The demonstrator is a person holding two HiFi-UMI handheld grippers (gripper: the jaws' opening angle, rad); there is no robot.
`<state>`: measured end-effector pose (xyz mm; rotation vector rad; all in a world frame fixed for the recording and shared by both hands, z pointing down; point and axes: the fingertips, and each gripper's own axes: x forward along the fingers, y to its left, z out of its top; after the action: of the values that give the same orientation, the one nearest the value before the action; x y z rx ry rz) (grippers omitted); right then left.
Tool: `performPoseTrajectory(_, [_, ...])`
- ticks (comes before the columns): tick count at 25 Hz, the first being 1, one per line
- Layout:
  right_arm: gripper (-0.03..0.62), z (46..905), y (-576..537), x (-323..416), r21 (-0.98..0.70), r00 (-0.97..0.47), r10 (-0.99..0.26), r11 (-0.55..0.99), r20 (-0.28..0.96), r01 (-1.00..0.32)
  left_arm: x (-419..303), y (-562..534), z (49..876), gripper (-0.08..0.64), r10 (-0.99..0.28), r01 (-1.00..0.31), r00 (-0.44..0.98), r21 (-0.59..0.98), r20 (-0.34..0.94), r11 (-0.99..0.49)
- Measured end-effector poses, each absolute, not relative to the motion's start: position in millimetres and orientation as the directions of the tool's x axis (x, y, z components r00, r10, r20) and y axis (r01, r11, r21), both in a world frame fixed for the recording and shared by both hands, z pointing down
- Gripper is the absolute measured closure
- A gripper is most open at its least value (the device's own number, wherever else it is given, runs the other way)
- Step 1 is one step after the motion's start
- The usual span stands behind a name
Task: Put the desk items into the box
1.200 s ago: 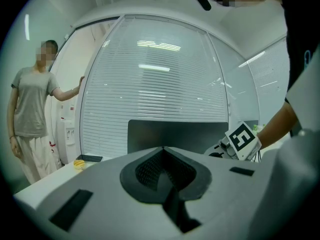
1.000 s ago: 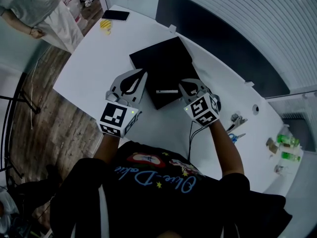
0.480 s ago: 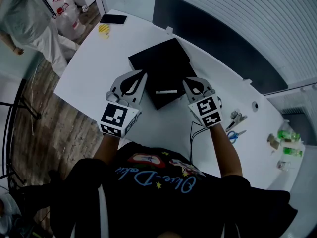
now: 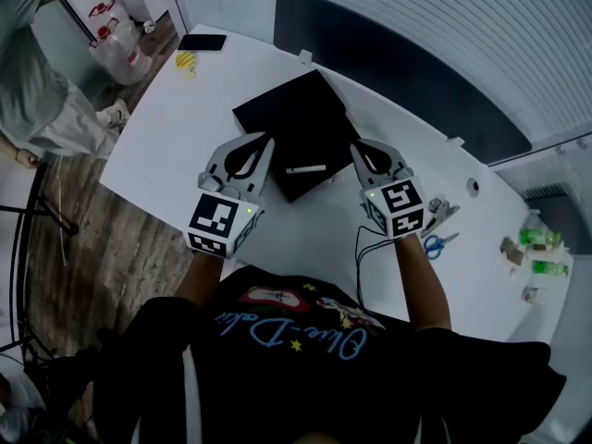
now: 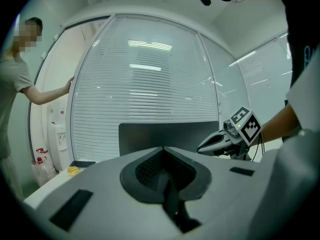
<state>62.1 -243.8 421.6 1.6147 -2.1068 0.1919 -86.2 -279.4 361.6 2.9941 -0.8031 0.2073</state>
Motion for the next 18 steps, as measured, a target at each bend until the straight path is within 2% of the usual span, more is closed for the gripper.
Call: performPoseTrajectory(18, [0.583, 372.0, -185.8, 109.2, 0.064, 0.017, -0.969, -0.001, 0.248, -0.998, -52.7, -249.2, 364.3, 0.552, -0.398, -0.403, 0.904, 0.000, 0.157, -0.915])
